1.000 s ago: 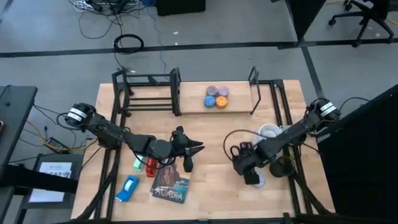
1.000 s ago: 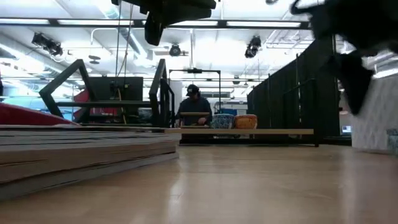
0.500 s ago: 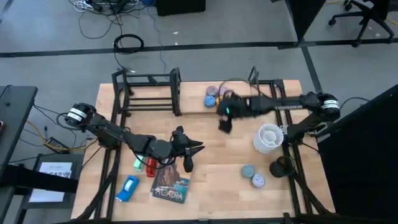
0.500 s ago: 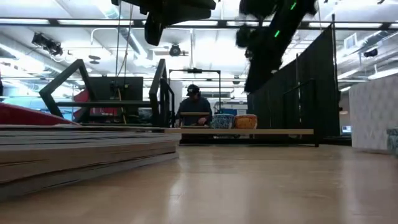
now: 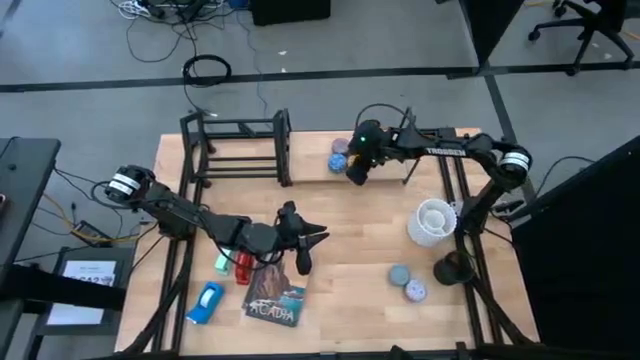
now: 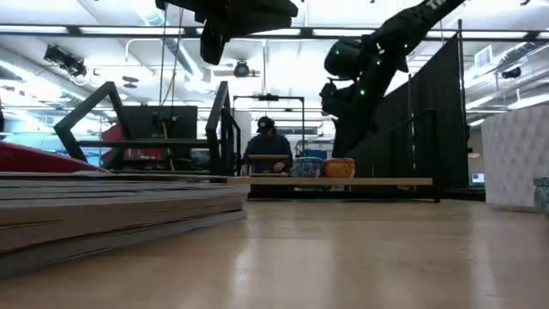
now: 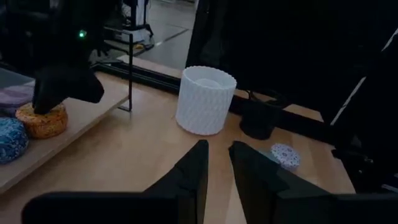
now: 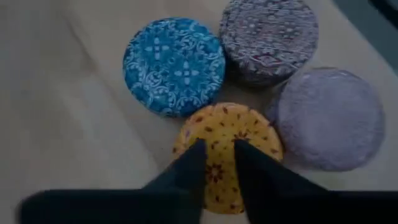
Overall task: Stock shelves
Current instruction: Remove the yellow scented candle from the shelf
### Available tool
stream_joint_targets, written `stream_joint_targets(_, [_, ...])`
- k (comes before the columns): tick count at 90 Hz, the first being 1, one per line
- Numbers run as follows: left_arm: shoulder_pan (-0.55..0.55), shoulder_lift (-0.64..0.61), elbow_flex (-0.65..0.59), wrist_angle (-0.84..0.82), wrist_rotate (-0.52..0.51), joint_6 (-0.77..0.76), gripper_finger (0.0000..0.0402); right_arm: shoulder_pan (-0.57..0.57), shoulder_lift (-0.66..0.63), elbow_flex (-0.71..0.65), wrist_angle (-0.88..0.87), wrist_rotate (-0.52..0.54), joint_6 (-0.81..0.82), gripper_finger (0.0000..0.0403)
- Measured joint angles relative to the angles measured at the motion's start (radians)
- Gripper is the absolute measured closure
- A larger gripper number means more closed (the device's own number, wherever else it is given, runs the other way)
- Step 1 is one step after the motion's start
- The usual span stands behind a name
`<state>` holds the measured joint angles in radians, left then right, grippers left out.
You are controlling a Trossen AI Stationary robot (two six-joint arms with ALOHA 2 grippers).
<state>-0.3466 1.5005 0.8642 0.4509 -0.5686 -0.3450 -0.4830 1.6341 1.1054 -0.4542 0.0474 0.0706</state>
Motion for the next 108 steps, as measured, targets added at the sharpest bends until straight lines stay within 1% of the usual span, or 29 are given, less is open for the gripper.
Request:
stream_joint_targets(4, [0.0,0.0,0.0,0.002,0.0,0.0,0.0348,0.002,-0.001,0.001,-0.017,0.006,-0.01,0.0395])
stream_joint_targets(16, [0.0,0.0,0.0,-0.001,0.0,-0.002,0.0348,0.005,-0.034,0.001,-0.104,0.01,-0.013,0.0386])
stream_joint_targets(26, [0.0,0.0,0.0,0.002,0.0,-0.003,0.0348,0.005,-0.074,0.0,-0.161,0.012,-0.014,0.039])
stream_joint_targets(41, [0.0,0.0,0.0,0.001,0.0,-0.002,0.0348,0.005,-0.166,0.0,-0.161,0.01,-0.033,0.0395])
stream_joint_targets(49, [0.0,0.0,0.0,0.001,0.0,-0.002,0.0348,0.005,-0.211,0.0,-0.154,0.009,-0.044,0.0381])
stream_joint_targets(55, [0.0,0.0,0.0,0.001,0.0,-0.002,0.0348,0.005,-0.226,0.0,-0.153,0.009,-0.052,0.0355])
stream_joint_targets(61, [0.0,0.0,0.0,0.001,0.0,-0.002,0.0348,0.005,-0.227,0.0,-0.172,0.005,-0.052,0.0314])
stream_joint_targets(66, [0.0,0.0,0.0,0.001,0.0,-0.002,0.0348,0.004,-0.22,0.0,-0.184,-0.008,-0.051,0.0272])
stream_joint_targets(73, [0.0,0.0,0.0,0.001,0.0,-0.002,0.0348,-0.001,-0.193,0.0,-0.181,-0.082,-0.049,0.0202])
stream_joint_targets(77, [0.0,0.0,0.0,0.0,0.0,-0.001,0.0348,-0.002,-0.169,0.0,-0.17,-0.104,-0.048,0.0162])
stream_joint_targets(84, [0.0,0.0,0.0,0.0,0.0,-0.001,0.0348,-0.002,-0.13,0.0,-0.148,-0.102,-0.036,0.0097])
stream_joint_targets(90, [0.0,0.0,0.0,0.0,0.0,0.0,0.0348,-0.002,-0.093,0.0,-0.136,-0.071,-0.005,0.0053])
stream_joint_targets(98, [0.0,0.0,0.0,0.0,0.0,0.0,0.0348,-0.002,-0.049,0.0,-0.135,0.005,0.034,0.0015])
stream_joint_targets(103, [0.0,0.0,0.0,0.0,0.0,0.0,0.0348,-0.001,-0.026,0.0,-0.132,0.054,0.057,0.0007])
stream_joint_targets(108, [0.0,0.0,0.0,-0.001,0.0,0.0,0.0348,-0.001,-0.004,0.0,-0.131,0.076,0.071,0.001])
